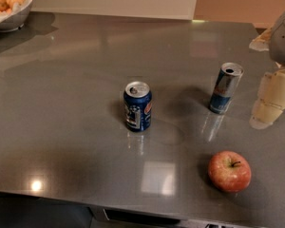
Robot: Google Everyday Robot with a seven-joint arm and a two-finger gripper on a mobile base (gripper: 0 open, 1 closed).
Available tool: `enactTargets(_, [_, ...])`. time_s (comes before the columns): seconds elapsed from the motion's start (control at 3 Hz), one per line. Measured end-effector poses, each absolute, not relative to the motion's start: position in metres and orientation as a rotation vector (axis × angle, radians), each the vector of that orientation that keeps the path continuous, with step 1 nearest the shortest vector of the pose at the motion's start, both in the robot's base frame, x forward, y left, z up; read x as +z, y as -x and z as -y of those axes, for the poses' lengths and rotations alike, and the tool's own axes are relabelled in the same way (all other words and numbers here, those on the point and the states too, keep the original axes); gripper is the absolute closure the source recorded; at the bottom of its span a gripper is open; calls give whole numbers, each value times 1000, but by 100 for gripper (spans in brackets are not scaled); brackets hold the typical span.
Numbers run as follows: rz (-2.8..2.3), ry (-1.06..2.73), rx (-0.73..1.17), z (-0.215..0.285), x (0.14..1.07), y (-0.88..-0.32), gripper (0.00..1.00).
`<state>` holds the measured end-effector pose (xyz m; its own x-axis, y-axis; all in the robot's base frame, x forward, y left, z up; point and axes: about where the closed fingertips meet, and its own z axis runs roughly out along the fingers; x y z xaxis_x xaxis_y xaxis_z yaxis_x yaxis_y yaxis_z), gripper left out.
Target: Move redbull can near pepsi can
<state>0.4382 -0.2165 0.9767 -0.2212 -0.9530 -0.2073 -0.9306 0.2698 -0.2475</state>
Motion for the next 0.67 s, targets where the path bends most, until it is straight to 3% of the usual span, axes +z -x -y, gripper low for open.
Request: enactTargets(0.67, [-2220, 1697, -70, 218, 984, -468, 0])
